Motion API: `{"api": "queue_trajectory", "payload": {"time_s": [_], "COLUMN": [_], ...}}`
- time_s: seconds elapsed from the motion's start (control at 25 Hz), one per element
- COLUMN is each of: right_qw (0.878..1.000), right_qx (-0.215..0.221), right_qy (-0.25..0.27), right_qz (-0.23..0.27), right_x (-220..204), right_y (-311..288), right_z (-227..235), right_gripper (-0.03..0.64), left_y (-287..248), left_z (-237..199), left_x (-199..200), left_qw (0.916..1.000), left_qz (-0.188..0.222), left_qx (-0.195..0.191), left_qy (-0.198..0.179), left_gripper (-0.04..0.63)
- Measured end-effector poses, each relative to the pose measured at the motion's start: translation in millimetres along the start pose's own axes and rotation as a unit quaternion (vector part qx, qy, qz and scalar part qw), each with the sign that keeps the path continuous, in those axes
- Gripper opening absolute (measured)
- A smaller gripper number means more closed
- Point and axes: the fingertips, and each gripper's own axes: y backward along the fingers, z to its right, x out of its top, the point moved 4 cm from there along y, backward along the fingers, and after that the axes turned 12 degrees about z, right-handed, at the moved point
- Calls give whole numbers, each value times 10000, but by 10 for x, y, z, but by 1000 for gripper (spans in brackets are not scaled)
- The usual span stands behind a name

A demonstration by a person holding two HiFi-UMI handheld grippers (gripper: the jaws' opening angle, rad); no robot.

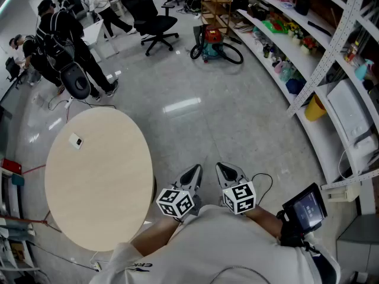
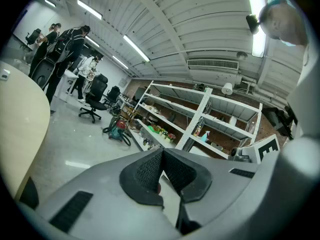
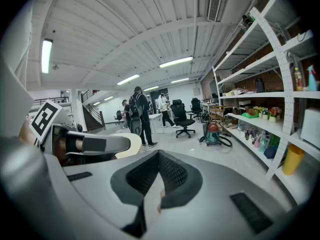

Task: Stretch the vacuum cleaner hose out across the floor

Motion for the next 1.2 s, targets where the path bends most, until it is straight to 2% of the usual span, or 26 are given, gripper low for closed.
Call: {"api": "queue_trajectory", "payload": {"time_s": [0.6,0.88,1.2], "right_qw": [9999,9997,9994], "right_qx": [0,88,206], "right_qy": [-128,-202,-247], "right_qz": [72,72,101], "right_x": [-14,113,211], "right_y": [32,111,-13], "right_z": [125,794,1113], "right_gripper": [-6,-6,-6], "left_y": [-99,-678,-955], "left_z": [27,336,356], "left_x": [-104,-249,-293], "left_qw": [9999,9999,9991], "left_qz": [-123,-47,15], "left_qx": [0,154,415], "left_qy": [-8,-7,41], "left_gripper": [2,2,2]}}
